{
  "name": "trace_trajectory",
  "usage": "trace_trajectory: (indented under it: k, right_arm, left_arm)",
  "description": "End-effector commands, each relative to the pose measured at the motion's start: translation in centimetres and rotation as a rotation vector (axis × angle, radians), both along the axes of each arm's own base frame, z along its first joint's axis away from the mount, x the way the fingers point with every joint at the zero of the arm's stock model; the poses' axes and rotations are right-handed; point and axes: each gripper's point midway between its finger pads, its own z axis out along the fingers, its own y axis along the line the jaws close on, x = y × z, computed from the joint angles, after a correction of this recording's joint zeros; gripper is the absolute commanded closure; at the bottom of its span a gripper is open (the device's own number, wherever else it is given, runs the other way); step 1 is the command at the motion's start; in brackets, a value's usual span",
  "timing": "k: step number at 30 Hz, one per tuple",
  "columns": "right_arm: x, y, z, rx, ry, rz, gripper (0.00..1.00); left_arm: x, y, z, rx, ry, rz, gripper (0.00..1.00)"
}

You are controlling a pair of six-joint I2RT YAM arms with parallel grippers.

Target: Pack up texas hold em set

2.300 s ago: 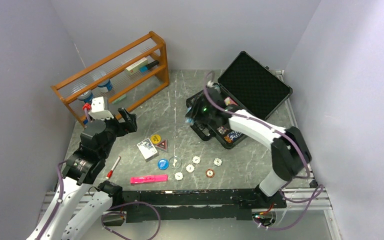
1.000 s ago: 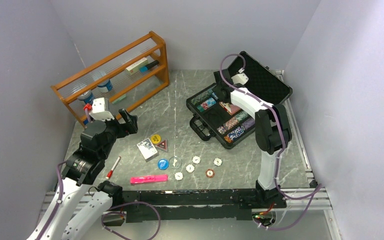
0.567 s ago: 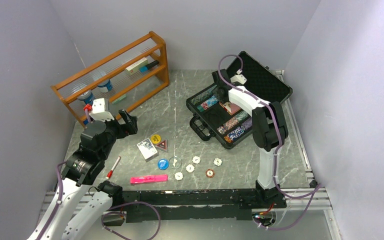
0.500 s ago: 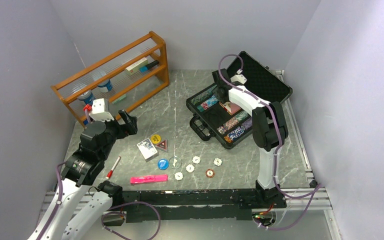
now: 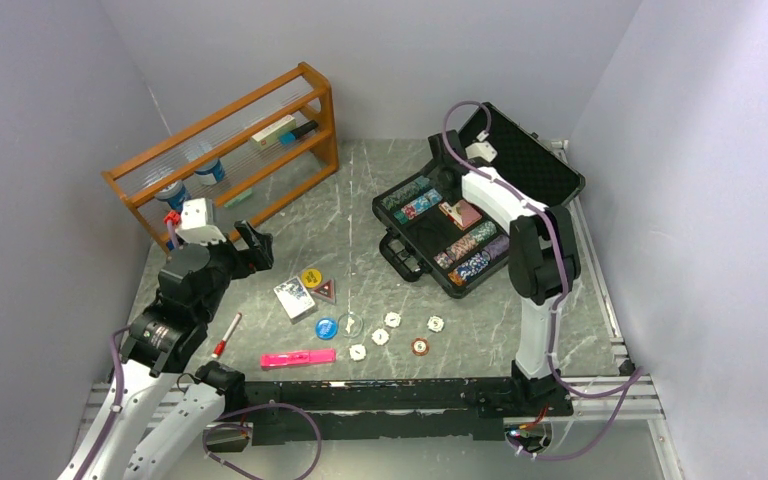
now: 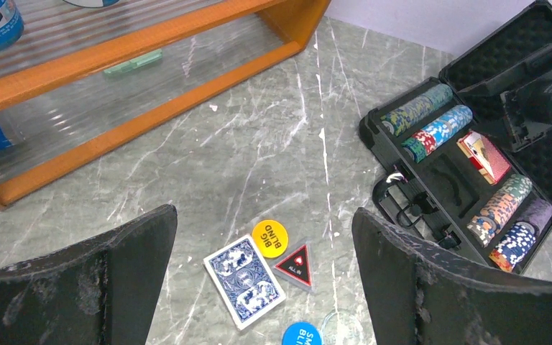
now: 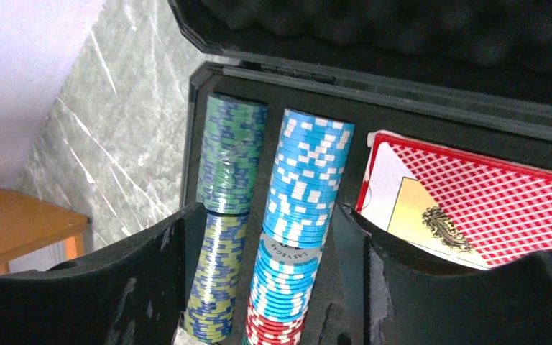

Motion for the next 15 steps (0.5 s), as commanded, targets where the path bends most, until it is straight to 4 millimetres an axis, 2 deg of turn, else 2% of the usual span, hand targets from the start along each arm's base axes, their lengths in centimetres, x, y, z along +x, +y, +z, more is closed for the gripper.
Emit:
trace_trajectory:
  k: [1,5,8,13,15]
  right_arm:
    - [1.1,-1.9,6.0,-0.065,-0.141,0.011,0.36]
    - [1.6,-2.7,5.9,-0.14,-0.143,0.071,0.5]
    - [1.9,-2.5,5.1,-0.163,-0.124,0.129,0.54]
    - [2.2,-1.5,2.8,-0.148,-0.08,0.21,0.63]
    - [2.3,-1.2,1.3,-0.137,-0.048,0.235,0.66]
  left_arm:
    - [0.0,0.4,0.7,-0.013,-0.02,0.024,0.03]
    - [0.1,0.4,0.7,-0.009,-0.018,0.024,0.03]
    - [0.3,0.2,0.6,-0.009,-0.016,0.019,0.03]
    - [0.7,-0.2,0.6,-0.012,-0.01,0.006,0.03]
    - [0.8,-0.3,0.6,-0.012,-0.008,0.003,0.03]
